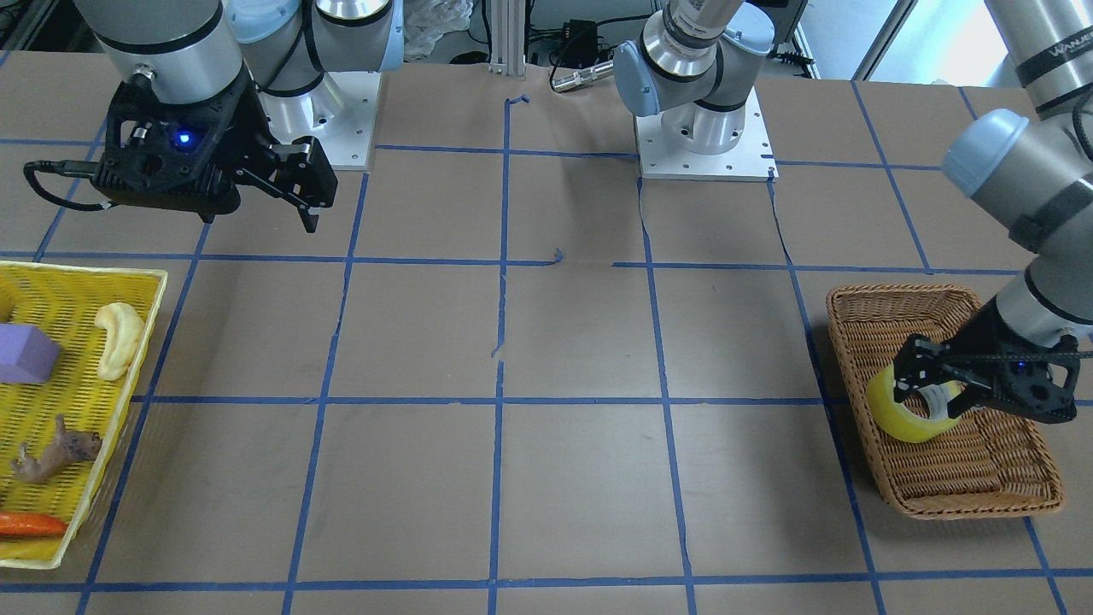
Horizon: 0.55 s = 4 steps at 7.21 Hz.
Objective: Transfer tape with both arms
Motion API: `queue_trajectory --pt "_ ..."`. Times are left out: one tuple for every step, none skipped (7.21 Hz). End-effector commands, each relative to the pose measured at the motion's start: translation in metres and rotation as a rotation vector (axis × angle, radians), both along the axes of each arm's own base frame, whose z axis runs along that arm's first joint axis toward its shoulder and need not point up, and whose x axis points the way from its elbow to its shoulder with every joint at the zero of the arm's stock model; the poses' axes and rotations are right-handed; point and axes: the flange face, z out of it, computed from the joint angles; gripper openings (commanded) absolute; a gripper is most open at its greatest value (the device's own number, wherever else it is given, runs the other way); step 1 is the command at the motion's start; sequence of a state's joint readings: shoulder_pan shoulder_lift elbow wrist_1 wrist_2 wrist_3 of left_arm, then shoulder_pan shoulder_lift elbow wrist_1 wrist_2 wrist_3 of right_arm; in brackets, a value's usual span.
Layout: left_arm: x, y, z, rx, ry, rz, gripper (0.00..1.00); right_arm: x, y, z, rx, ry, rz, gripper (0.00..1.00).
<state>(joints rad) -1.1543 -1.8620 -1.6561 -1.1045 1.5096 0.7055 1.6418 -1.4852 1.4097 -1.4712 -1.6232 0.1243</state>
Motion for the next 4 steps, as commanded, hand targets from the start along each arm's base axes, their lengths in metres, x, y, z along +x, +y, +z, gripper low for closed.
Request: queue_trajectory --pt "-0.099 0.006 0.033 -0.001 0.016 0.124 0.74 0.0 0.0 0.0 0.0 -0.002 -0.002 1.0" --pt "-0.143 0.014 0.046 -0.004 0.026 0.215 0.78 0.001 0.0 0.0 -0.002 -0.003 0.001 1.0" --pt "-0.186 0.024 0.06 -0.019 0.039 0.27 0.87 0.001 0.0 0.0 -0.004 -0.005 -0.001 1.0" --pt "-0.223 0.043 0.069 0.015 0.005 0.233 0.88 0.002 0.0 0.0 -0.002 -0.005 0.001 1.0"
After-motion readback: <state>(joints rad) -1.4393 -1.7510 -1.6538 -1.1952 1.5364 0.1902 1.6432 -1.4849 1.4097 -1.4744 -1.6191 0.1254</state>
